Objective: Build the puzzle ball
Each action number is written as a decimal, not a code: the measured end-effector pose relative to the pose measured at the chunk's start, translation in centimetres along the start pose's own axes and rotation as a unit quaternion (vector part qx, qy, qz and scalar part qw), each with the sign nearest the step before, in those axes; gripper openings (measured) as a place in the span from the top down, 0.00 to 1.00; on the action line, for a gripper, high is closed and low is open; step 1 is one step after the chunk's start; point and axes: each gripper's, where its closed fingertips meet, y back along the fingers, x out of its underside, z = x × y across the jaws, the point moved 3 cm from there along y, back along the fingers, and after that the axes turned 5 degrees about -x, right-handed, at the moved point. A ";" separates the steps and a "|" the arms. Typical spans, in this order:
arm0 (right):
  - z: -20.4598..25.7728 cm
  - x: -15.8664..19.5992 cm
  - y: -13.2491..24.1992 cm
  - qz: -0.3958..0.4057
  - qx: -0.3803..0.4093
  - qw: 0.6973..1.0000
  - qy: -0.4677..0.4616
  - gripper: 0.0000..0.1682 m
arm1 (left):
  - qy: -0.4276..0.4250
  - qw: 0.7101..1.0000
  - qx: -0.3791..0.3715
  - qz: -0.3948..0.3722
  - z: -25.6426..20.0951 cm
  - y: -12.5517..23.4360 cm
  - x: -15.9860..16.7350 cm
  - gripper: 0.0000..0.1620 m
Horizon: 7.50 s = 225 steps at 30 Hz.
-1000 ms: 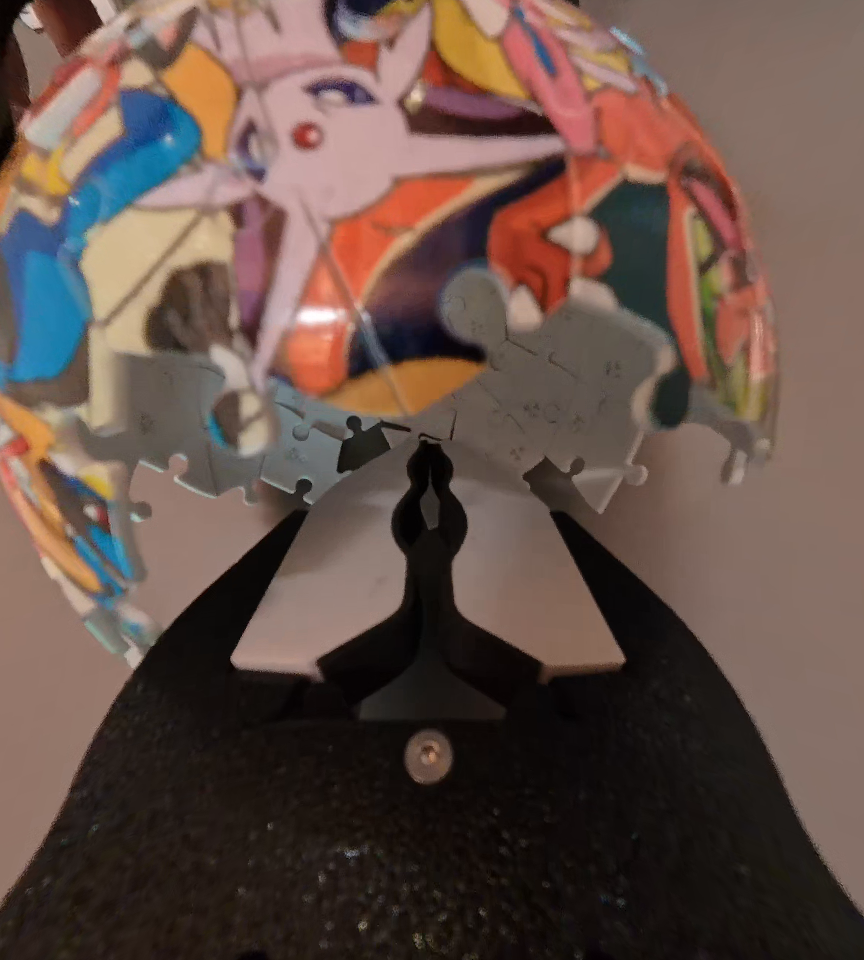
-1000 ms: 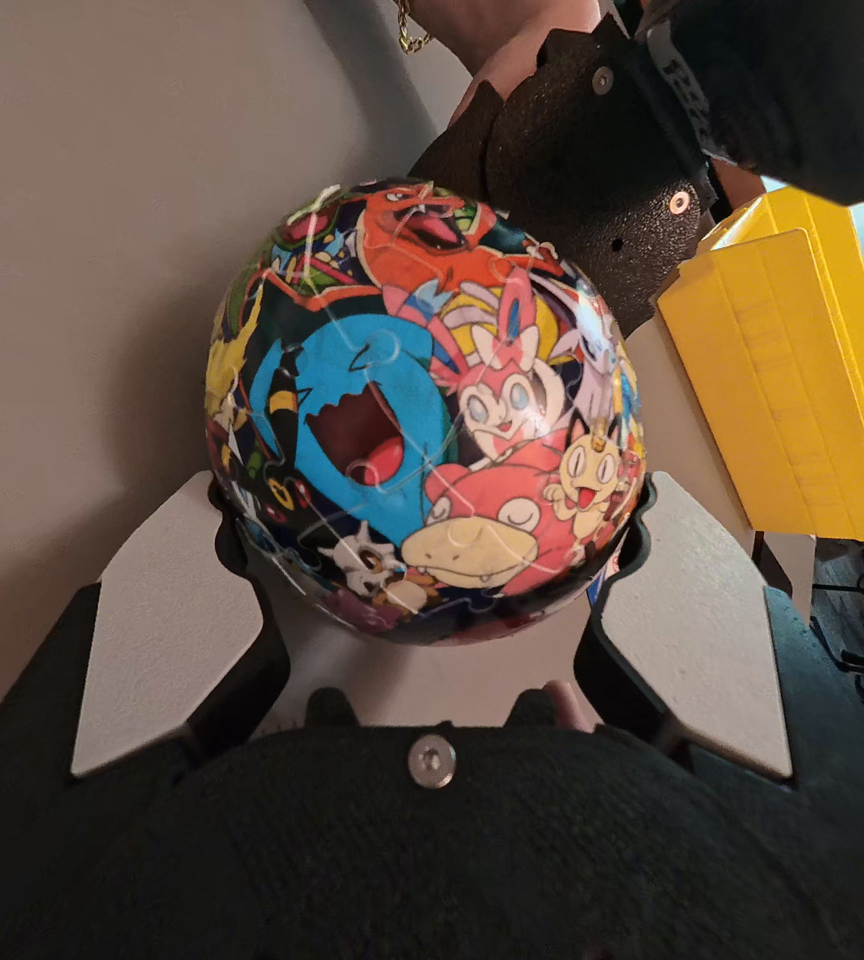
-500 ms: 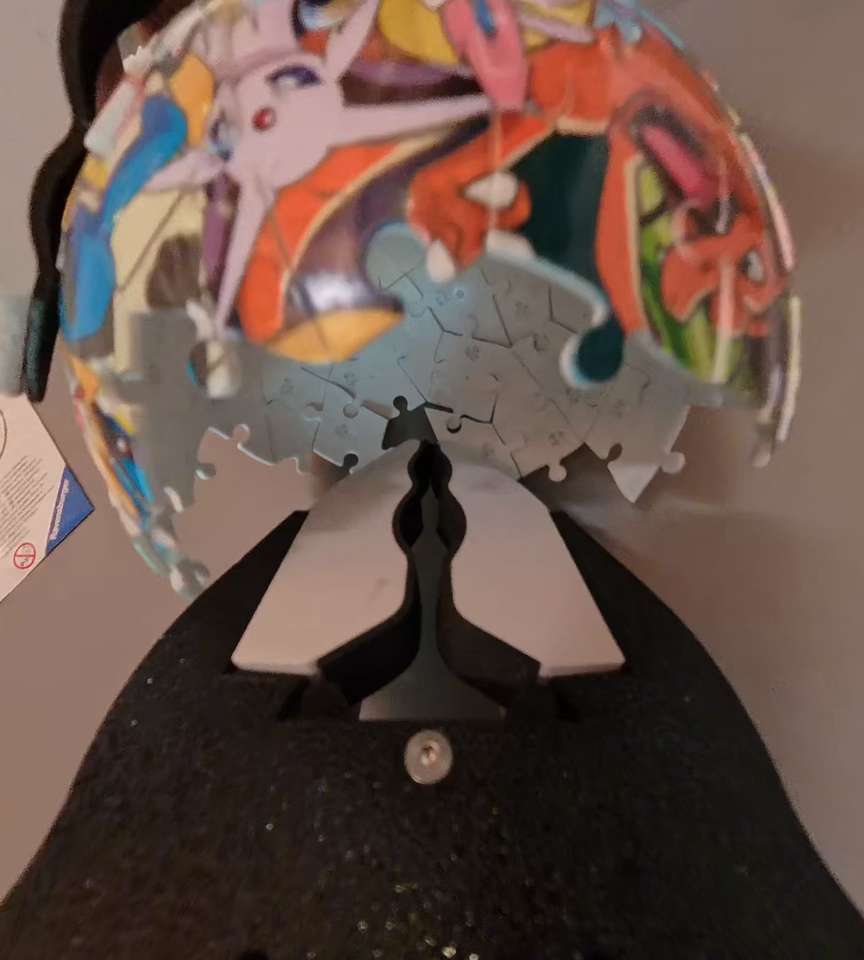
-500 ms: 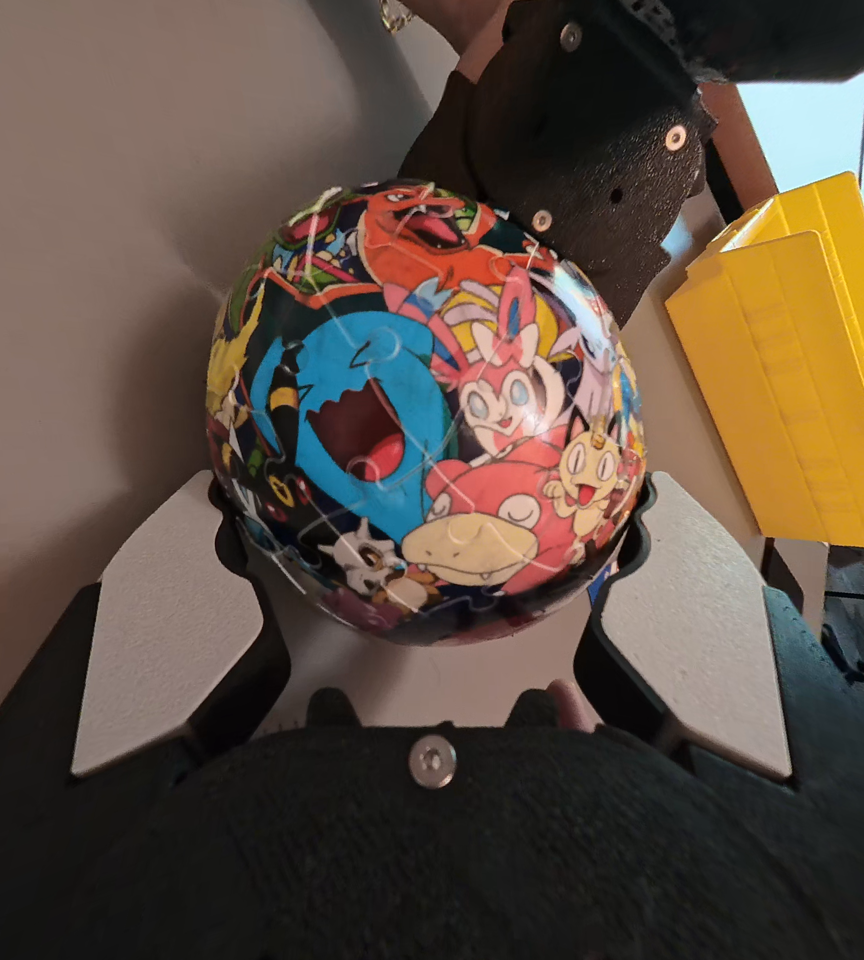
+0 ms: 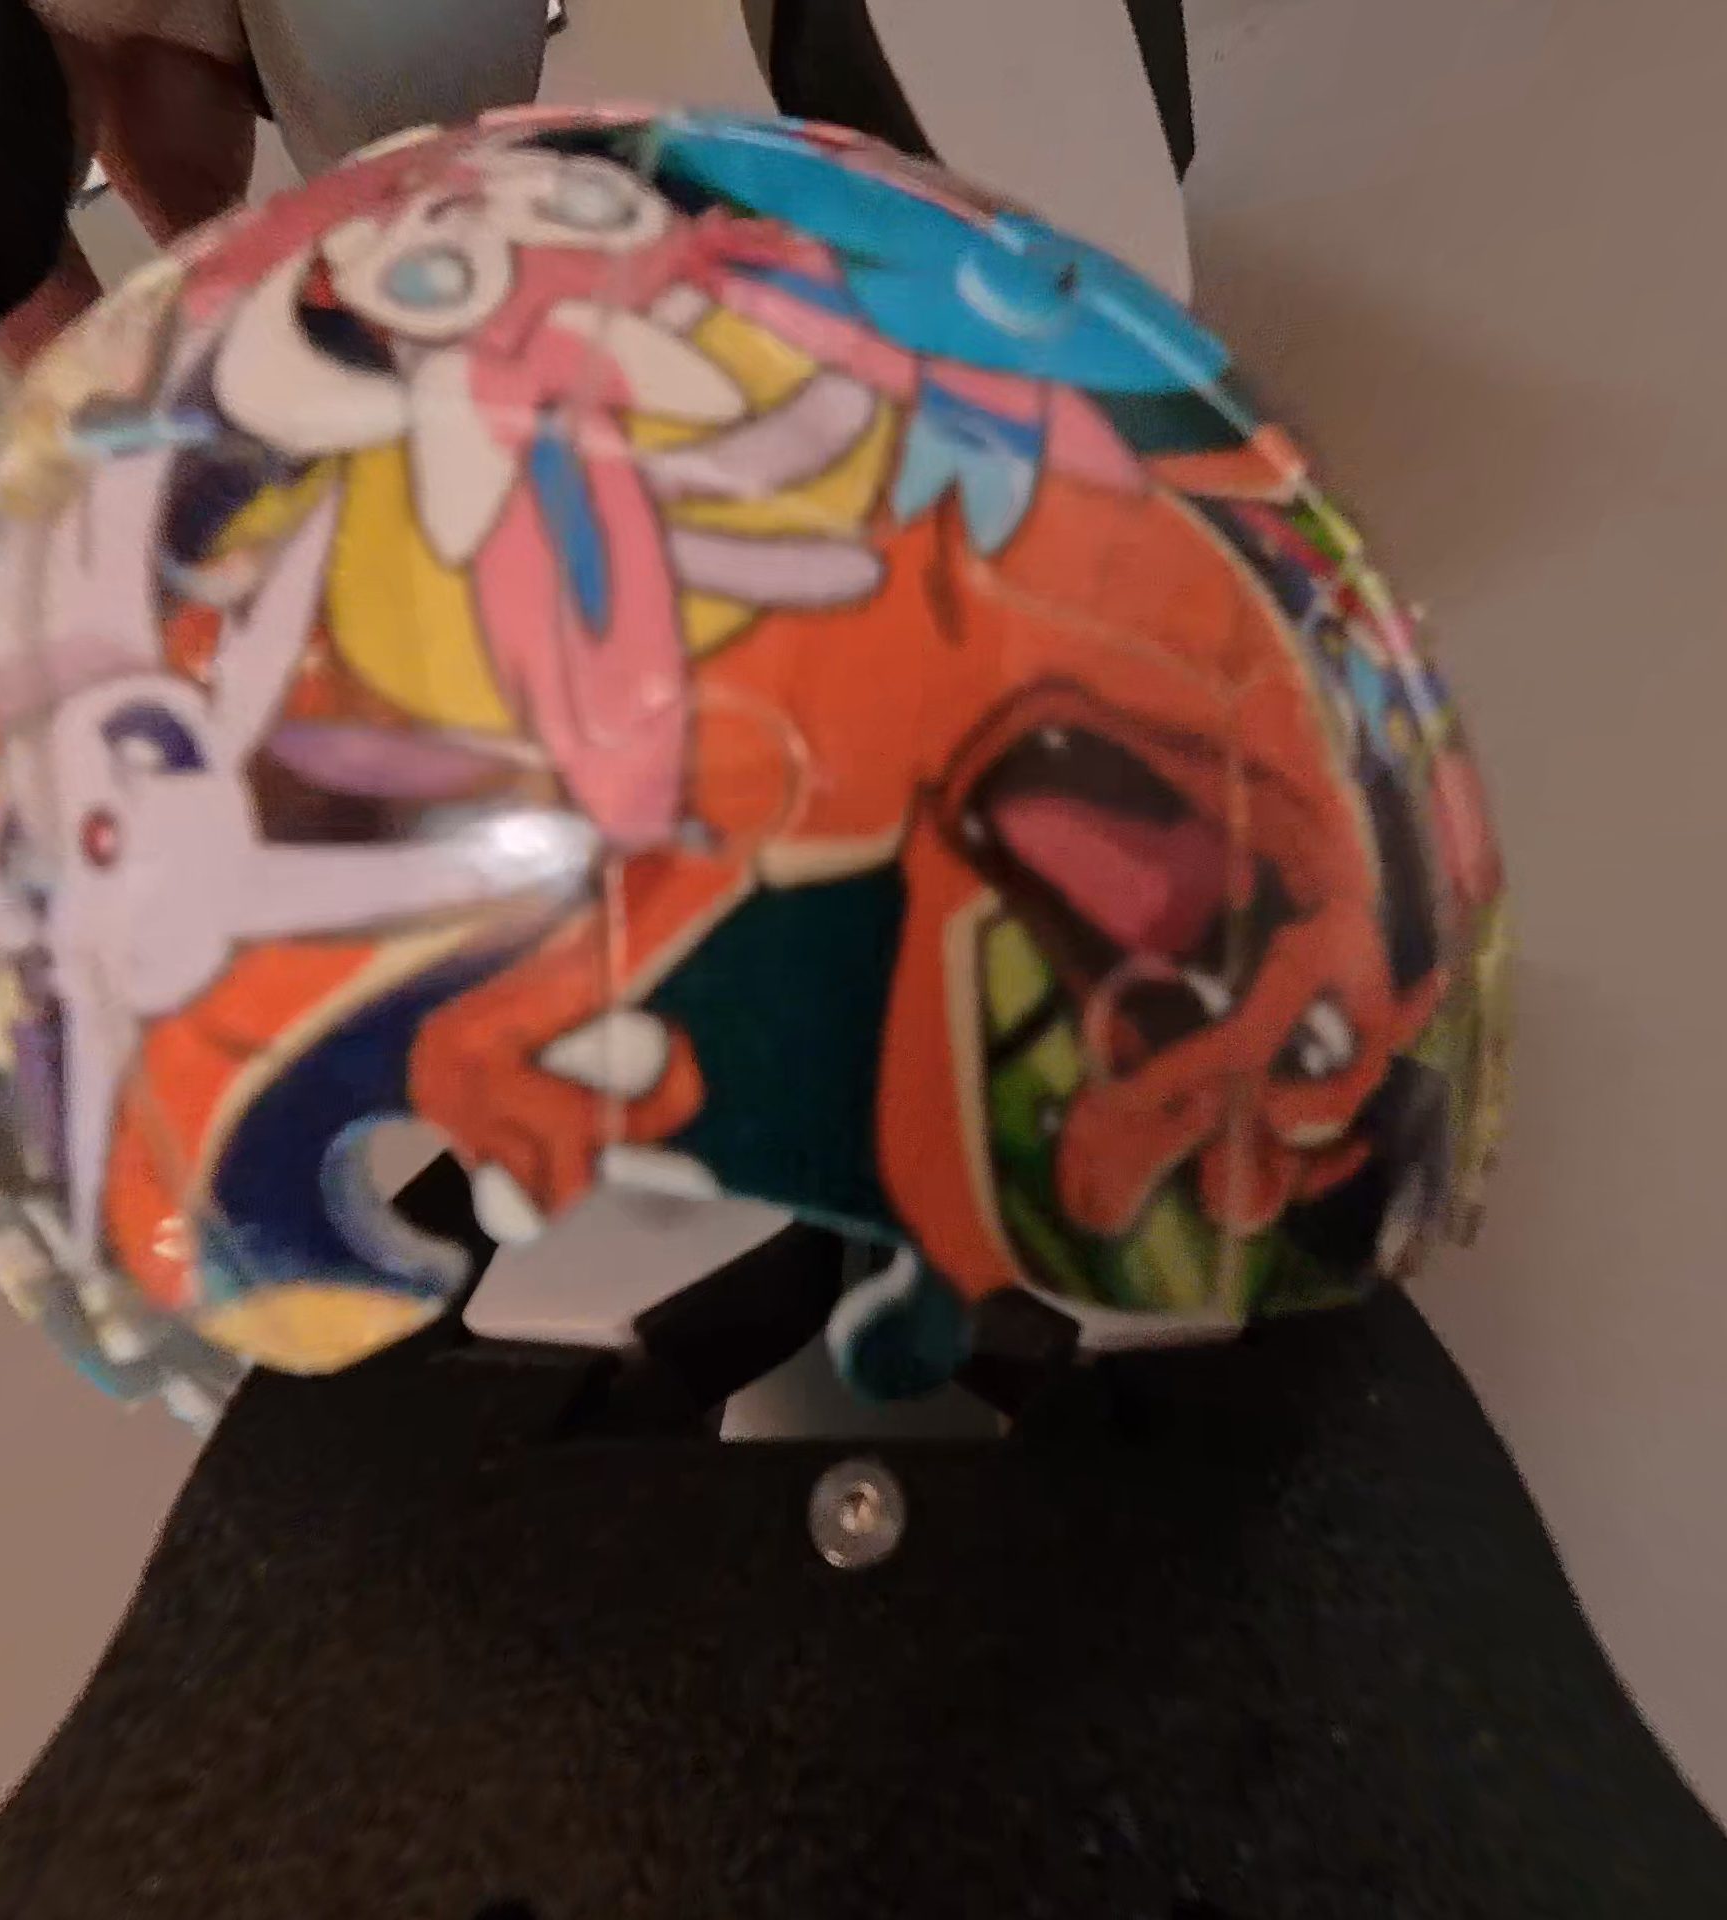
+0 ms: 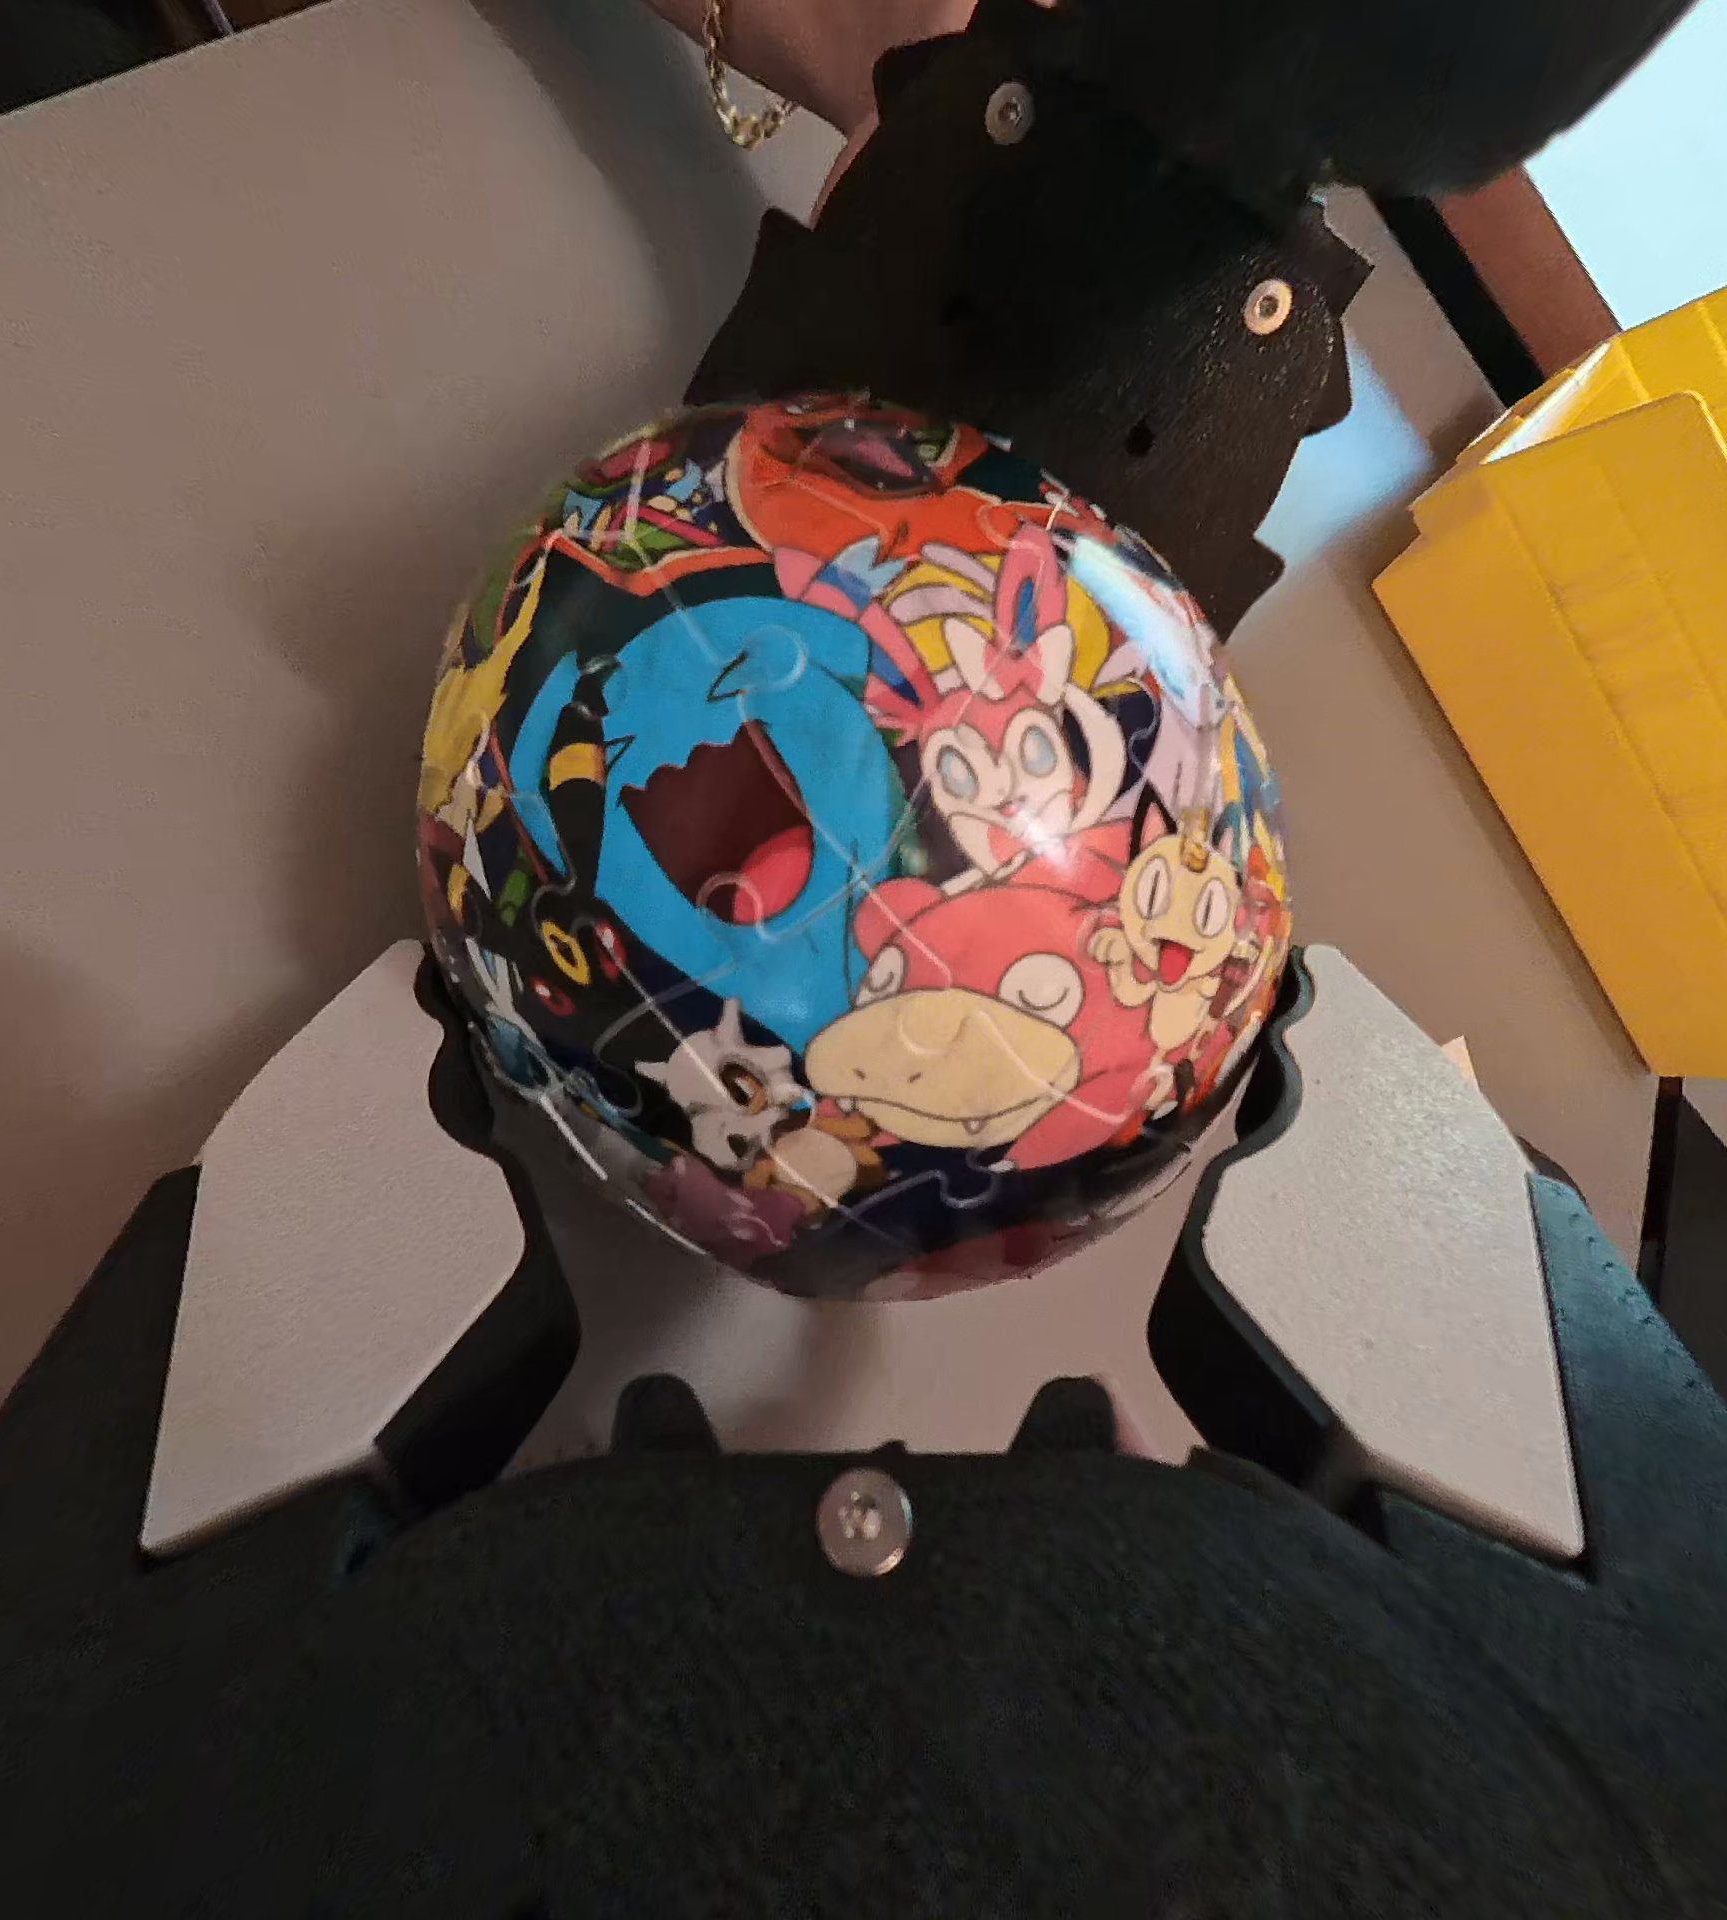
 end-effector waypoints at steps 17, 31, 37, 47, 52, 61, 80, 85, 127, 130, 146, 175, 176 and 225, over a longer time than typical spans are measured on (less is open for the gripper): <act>0.3 1.6 0.9 0.162 0.088 0.977 0.108 0.15 | 0.022 1.000 0.004 0.004 0.1 -0.1 0.0 1.00; -0.6 1.4 0.4 0.204 0.023 0.967 0.150 0.17 | -0.018 0.999 -0.024 -0.039 -0.1 0.6 -0.2 1.00; -0.8 1.1 0.3 0.230 0.030 0.960 0.157 0.21 | 0.012 0.990 -0.057 -0.128 0.1 3.3 -0.9 1.00; -0.4 -0.3 -0.1 0.251 0.055 0.948 0.188 0.21 | 0.191 0.972 -0.134 0.008 -0.8 5.5 3.4 0.80; -0.5 -0.6 -0.2 0.246 0.065 0.946 0.199 0.21 | 0.386 0.896 -0.220 0.002 1.2 5.9 4.9 0.60; -0.6 -1.3 -0.6 0.240 0.069 0.945 0.212 0.21 | 0.365 0.902 -0.221 0.068 0.6 4.8 5.6 0.51; -0.6 -1.9 -1.5 0.183 0.038 0.968 0.167 0.21 | 0.328 0.926 -0.181 0.052 -0.1 3.8 4.1 0.76; -0.6 -1.9 -1.4 0.191 0.046 0.963 0.183 0.21 | 0.329 0.927 -0.175 0.048 -0.1 3.8 4.1 0.75; 2.9 1.6 2.6 0.215 0.251 0.943 -0.038 0.28 | 0.486 0.857 -0.047 -0.161 0.5 9.8 3.4 0.53; 4.2 1.9 3.3 0.207 0.259 0.940 -0.084 0.28 | 0.507 0.846 0.001 -0.162 -0.9 8.8 2.0 0.54; 9.5 2.6 6.7 0.336 0.239 0.909 -0.061 0.42 | 0.482 0.866 0.020 -0.132 -7.8 3.8 -3.7 0.51; 16.1 0.4 5.6 0.114 0.124 0.855 -0.491 0.36 | 0.404 0.898 -0.061 -0.160 -2.5 2.7 -6.2 0.67; 16.4 0.3 5.8 0.096 0.112 0.850 -0.505 0.36 | 0.392 0.906 -0.075 -0.143 -2.2 2.8 -6.2 0.69; 14.2 4.3 6.7 0.048 0.156 0.890 -0.426 0.53 | 0.263 0.955 -0.113 0.081 -0.2 2.3 -5.2 0.69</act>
